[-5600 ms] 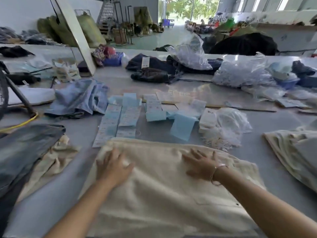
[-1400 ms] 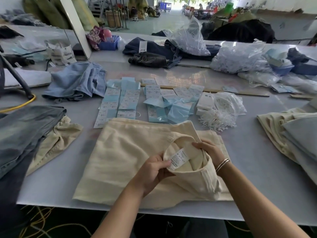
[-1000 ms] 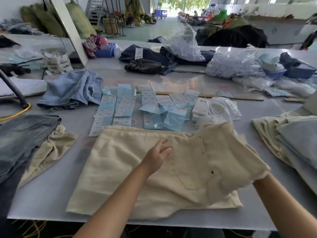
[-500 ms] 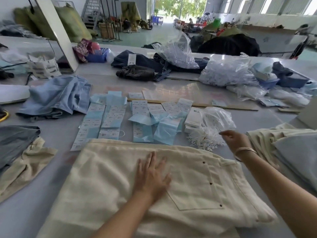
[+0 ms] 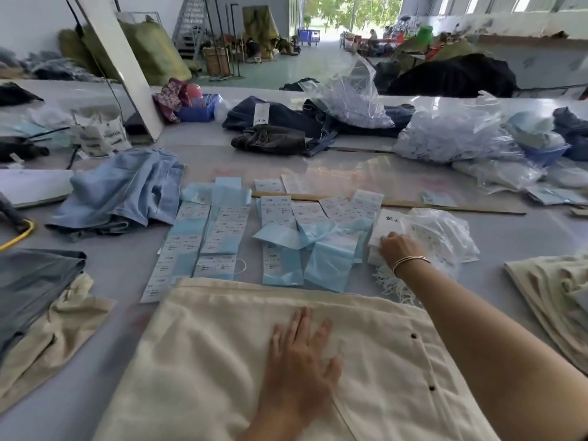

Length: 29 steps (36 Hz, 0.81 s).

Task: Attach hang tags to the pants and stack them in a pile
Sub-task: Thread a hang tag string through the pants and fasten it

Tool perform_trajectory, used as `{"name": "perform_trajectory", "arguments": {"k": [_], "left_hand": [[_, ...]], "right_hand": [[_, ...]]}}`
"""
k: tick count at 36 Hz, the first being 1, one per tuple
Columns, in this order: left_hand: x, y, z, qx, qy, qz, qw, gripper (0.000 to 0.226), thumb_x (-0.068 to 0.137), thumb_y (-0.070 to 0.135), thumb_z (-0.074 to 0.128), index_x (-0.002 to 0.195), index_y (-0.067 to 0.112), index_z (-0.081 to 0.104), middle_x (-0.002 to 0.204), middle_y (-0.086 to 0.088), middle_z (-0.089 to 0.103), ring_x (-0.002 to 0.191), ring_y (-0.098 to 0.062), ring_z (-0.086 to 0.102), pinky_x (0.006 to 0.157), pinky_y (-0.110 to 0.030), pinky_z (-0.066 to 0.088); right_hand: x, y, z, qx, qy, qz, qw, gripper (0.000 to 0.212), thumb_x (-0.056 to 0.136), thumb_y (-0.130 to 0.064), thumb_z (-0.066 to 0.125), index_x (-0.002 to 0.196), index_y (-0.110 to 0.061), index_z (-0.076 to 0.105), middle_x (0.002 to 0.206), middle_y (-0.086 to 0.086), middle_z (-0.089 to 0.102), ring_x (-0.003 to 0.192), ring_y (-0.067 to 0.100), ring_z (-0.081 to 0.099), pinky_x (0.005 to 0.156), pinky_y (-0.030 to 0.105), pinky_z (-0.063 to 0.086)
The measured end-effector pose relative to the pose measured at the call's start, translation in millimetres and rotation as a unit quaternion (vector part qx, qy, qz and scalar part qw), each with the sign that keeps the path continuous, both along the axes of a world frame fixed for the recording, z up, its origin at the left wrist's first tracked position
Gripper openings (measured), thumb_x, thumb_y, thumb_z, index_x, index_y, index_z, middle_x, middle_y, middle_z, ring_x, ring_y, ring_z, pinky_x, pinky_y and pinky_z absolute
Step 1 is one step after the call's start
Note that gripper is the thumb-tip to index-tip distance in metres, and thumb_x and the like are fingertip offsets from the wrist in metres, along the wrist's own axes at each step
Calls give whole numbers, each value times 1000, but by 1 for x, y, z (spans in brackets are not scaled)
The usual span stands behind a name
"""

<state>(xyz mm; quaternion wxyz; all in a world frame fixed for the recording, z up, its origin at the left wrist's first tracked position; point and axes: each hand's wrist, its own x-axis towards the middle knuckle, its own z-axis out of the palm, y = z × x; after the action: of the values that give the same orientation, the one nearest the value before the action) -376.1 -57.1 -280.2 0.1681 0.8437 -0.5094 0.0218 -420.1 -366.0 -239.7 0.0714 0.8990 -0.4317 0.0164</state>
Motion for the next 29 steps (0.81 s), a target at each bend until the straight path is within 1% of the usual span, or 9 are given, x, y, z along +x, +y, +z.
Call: {"name": "perform_trajectory", "arguments": {"k": [4, 11, 16, 18, 21, 24, 26, 27, 29], "left_hand": [[0, 0, 2, 23, 0, 3, 1000, 53, 81, 60, 43, 124, 37, 63, 138, 0, 55, 130, -15, 49, 106, -45, 37], [1, 0, 1, 19, 3, -1, 1000, 53, 79, 58, 45, 124, 36, 63, 138, -1, 56, 131, -16, 49, 106, -47, 38], [0, 0, 1, 14, -4, 6, 1000, 51, 80, 59, 46, 123, 37, 64, 138, 0, 56, 130, -15, 50, 105, -46, 39], [0, 0, 1, 10, -7, 8, 1000, 51, 81, 60, 47, 123, 38, 63, 138, 1, 56, 131, -14, 49, 106, -46, 38], [0, 0, -2, -3, -14, 7, 1000, 51, 81, 62, 46, 123, 39, 63, 138, 2, 56, 130, -13, 49, 107, -45, 38], [-1, -1, -4, -12, -7, 8, 1000, 51, 80, 62, 46, 124, 39, 62, 139, 2, 55, 131, -13, 48, 111, -41, 33], [-1, -1, -4, -19, 5, 3, 1000, 51, 80, 62, 47, 123, 39, 63, 139, 2, 55, 131, -13, 48, 111, -41, 27], [-1, -1, -3, -23, 14, -1, 1000, 51, 80, 61, 48, 123, 38, 63, 138, 2, 56, 131, -13, 49, 110, -40, 24], [0, -2, -2, -28, 21, 1, 999, 51, 79, 61, 48, 122, 38, 64, 137, 1, 56, 130, -14, 50, 107, -38, 22]], "right_hand": [[-7, -8, 2, 0, 8, 35, 999, 28, 99, -12, 38, 109, -9, 64, 112, 12, 63, 104, 30, 63, 88, 37, 48], [-1, -8, 19, -7, 21, -7, 1000, 30, 93, -18, 42, 102, -15, 70, 109, 13, 68, 100, 33, 65, 80, 34, 50], [-2, -3, 22, -1, -33, -24, 999, 25, 92, -23, 46, 95, -17, 70, 103, 14, 69, 92, 33, 65, 69, 30, 43], [-2, 0, 21, -3, -38, -27, 999, 22, 91, -26, 49, 93, -20, 70, 101, 11, 69, 91, 32, 65, 70, 30, 44], [-3, -3, 20, 68, -79, -48, 993, 16, 88, -30, 58, 87, -20, 70, 94, 10, 68, 84, 28, 62, 71, 30, 47], [-4, -15, 19, 157, -169, -73, 970, 21, 89, -29, 61, 87, -12, 72, 83, 11, 65, 75, 25, 54, 67, 29, 40], [-6, -19, 19, 195, -253, -110, 941, 25, 91, -28, 60, 89, -6, 71, 84, 15, 65, 75, 26, 52, 67, 29, 35], [-7, -22, 18, 208, -323, -142, 912, 26, 91, -26, 59, 91, -3, 70, 85, 17, 65, 77, 28, 53, 68, 30, 35], [-10, -19, 21, 214, -477, -208, 826, 27, 90, -26, 60, 97, -1, 70, 88, 19, 65, 84, 32, 58, 72, 35, 40]]}}
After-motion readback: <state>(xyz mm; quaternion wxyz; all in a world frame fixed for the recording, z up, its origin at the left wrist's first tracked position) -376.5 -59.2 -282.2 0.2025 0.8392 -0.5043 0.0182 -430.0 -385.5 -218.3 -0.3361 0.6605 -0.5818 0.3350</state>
